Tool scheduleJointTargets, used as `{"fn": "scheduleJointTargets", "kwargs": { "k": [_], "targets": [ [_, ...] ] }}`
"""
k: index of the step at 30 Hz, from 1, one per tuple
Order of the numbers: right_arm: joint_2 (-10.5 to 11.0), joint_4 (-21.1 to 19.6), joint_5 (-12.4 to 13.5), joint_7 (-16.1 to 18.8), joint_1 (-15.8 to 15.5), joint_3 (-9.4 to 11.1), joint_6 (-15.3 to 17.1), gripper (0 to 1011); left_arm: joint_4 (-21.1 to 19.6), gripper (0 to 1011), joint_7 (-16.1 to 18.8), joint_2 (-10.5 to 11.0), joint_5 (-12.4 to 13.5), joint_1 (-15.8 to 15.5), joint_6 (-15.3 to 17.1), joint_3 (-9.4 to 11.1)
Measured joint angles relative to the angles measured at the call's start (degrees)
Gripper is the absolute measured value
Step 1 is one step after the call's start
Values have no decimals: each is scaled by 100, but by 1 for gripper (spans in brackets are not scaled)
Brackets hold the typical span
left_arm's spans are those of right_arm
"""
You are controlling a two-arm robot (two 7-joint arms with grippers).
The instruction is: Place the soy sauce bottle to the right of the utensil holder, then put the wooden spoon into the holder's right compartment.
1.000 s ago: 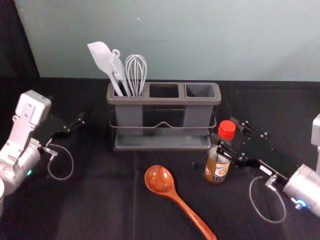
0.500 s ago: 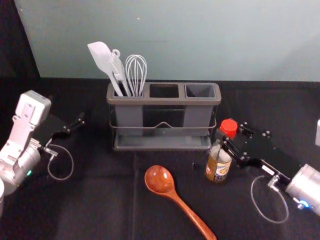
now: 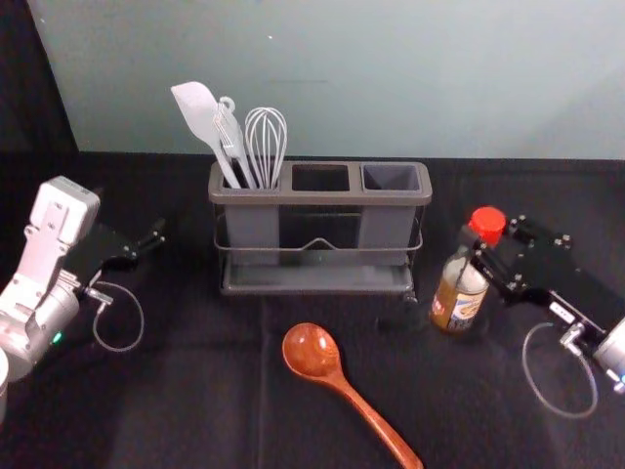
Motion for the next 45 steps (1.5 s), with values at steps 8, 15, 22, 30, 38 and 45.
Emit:
{"fn": "scheduleJointTargets", "kwargs": {
  "k": [8, 15, 22, 30, 38, 45],
  "targets": [
    [-252, 498, 105, -19, 322, 122, -21, 387, 0, 1005, 0, 0, 0, 0, 0, 0],
    [-682, 1058, 5, -254, 681, 95, -156, 387, 0, 1005, 0, 0, 0, 1, 0, 0],
    [-1075, 1494, -94, -368, 1017, 53, -290, 387, 0, 1005, 0, 0, 0, 0, 0, 0],
    [-1341, 1921, -326, -440, 1348, -65, -268, 387, 0, 1005, 0, 0, 0, 0, 0, 0],
    [-1460, 2146, -473, -451, 1502, -98, -286, 387, 0, 1005, 0, 0, 0, 0, 0, 0],
    [-1523, 2238, -517, -415, 1565, -105, -298, 429, 0, 1005, 0, 0, 0, 0, 0, 0]
  ]
}}
